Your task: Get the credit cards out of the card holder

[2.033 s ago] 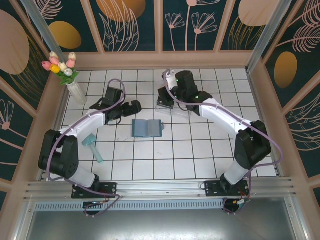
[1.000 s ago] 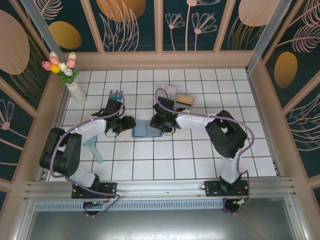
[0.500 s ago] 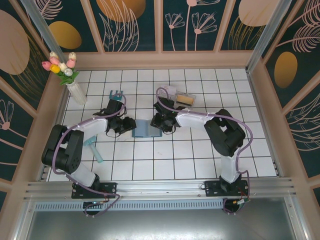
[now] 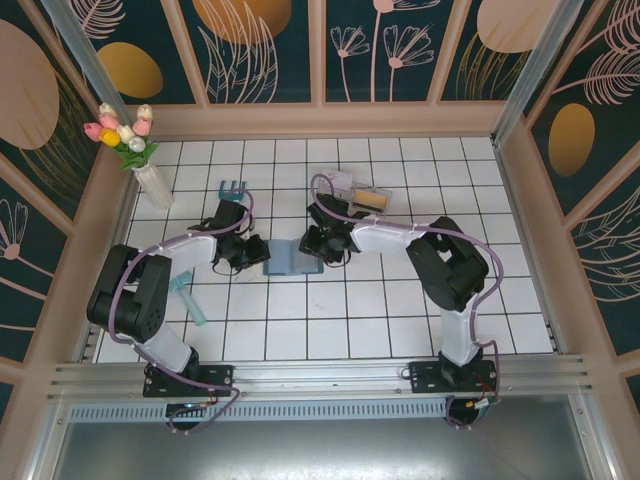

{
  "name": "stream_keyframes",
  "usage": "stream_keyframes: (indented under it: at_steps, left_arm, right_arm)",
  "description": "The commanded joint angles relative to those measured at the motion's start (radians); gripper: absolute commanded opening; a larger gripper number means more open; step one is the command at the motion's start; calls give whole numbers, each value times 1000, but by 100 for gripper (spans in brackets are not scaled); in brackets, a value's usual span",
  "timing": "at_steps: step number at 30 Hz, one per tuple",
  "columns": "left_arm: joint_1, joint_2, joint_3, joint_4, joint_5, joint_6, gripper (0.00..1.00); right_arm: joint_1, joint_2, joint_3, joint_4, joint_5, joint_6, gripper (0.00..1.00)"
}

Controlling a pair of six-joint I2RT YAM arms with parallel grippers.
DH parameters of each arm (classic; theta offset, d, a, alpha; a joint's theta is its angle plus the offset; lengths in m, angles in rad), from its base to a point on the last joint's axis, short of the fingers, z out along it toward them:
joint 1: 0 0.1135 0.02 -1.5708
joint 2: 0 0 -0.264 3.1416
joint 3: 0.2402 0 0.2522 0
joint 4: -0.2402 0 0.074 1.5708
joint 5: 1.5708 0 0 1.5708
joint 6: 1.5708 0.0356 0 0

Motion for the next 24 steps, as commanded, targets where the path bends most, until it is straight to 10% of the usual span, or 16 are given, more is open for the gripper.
stream_keyframes:
  at_steps: [1, 24]
  left_arm:
    - [3, 23, 21, 28, 62, 9, 19]
    - [3, 43, 30, 22, 69, 16, 18]
  right_arm:
    - [-1, -20, -6, 90, -87, -30, 42]
    - [-7, -55, -48, 232, -195, -46, 35]
